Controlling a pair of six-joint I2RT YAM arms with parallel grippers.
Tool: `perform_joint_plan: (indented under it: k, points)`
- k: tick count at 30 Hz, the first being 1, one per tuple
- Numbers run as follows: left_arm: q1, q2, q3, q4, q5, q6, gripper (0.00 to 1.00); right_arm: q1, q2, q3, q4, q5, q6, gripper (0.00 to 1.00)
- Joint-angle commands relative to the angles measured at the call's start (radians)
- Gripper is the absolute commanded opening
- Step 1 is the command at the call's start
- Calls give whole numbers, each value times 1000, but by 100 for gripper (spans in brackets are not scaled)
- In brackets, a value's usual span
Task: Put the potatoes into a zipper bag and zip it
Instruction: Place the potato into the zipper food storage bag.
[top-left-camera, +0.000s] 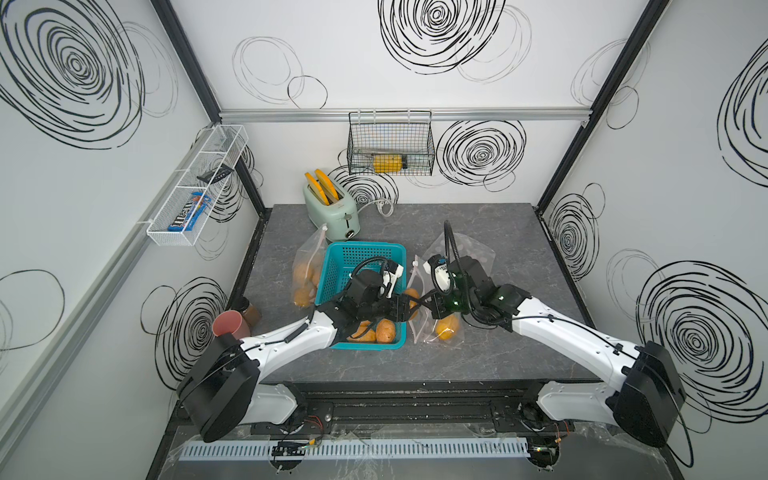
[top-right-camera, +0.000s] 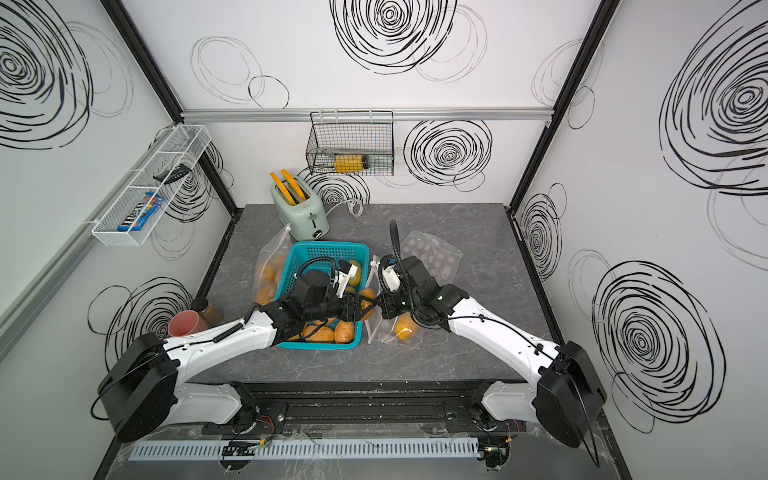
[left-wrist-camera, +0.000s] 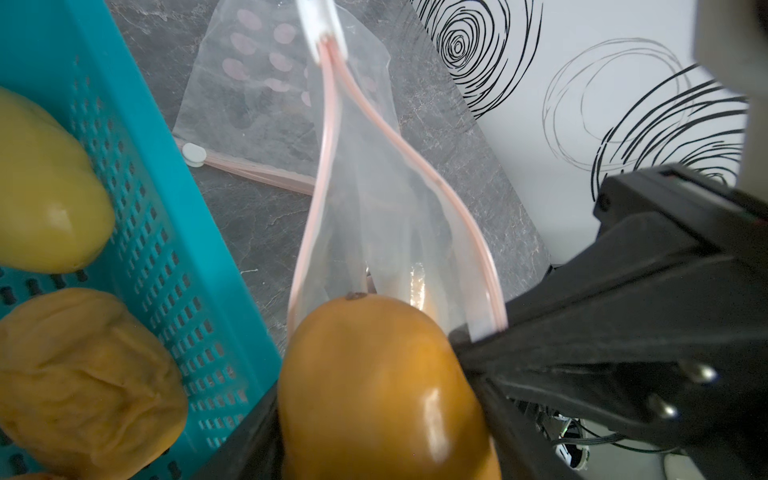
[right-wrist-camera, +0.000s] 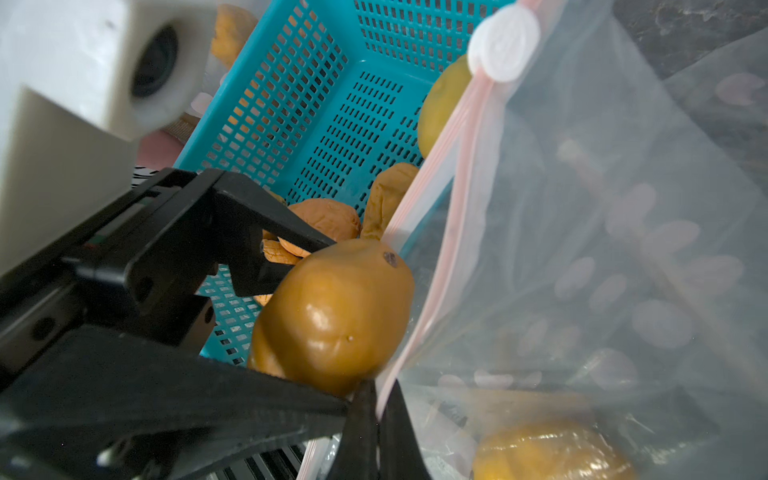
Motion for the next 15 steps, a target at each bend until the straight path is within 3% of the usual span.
perform_joint_plan:
  k: [1, 8, 15]
  points:
    - [10, 30, 37, -38, -84, 30, 55, 45, -43, 59, 43, -112, 7, 0]
    - [17, 8, 14, -20, -66, 10, 55, 44, -58, 44, 49, -95, 11, 0]
    - [-1, -2, 82, -97, -59, 15, 59, 46, -45, 56, 37, -95, -1, 0]
